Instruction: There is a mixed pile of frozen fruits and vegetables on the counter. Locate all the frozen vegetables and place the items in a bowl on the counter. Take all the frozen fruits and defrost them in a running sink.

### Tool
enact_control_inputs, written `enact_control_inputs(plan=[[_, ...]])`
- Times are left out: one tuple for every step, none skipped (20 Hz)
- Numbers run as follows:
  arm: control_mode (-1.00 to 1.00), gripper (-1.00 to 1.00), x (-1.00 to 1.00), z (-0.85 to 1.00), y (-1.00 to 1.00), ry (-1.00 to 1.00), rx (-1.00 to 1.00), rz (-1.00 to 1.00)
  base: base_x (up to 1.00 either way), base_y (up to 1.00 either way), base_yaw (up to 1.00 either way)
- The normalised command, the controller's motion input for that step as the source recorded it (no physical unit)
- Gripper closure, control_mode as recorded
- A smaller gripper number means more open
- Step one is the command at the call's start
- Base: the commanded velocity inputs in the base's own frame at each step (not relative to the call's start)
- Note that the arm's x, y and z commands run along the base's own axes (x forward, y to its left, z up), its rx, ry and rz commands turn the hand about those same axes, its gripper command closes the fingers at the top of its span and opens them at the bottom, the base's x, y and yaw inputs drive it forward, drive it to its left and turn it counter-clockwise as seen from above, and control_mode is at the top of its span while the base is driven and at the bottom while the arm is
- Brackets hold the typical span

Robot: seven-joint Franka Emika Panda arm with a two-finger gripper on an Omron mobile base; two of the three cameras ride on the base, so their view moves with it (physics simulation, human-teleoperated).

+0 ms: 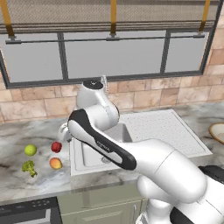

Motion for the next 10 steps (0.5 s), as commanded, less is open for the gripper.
enact_control_inputs(plan=[[-1.00,-1.00,0.00,-0.10,0.38,0.00,0.00,0.00,0.00,0.00,0.00],[-1.00,-1.00,0.00,-0.11,0.37,0.00,0.00,0.00,0.00,0.00,0.00],[-1.00,-1.00,0.00,-0.12,0.35,0.00,0.00,0.00,0.00,0.00,0.00],[-1.00,-1.00,0.00,-0.16,0.31,0.00,0.00,0.00,0.00,0.00,0.00],[-1.00,-1.00,0.00,-0.17,0.31,0.00,0.00,0.00,0.00,0.00,0.00],[-1.00,-1.00,0.00,-0.20,0.27,0.00,0.00,0.00,0.00,0.00,0.00],[-1.00,-1.00,0.00,-0.23,0.23,0.00,0.00,0.00,0.00,0.00,0.00],[-1.00,-1.00,0.00,-0.26,0.21,0.00,0.00,0.00,0.00,0.00,0.00],[-1.00,-1.00,0.00,-0.27,0.20,0.00,0.00,0.00,0.00,0.00,0.00],[-1.00,-1.00,0.00,-0.27,0.20,0.00,0.00,0.00,0.00,0.00,0.00]])
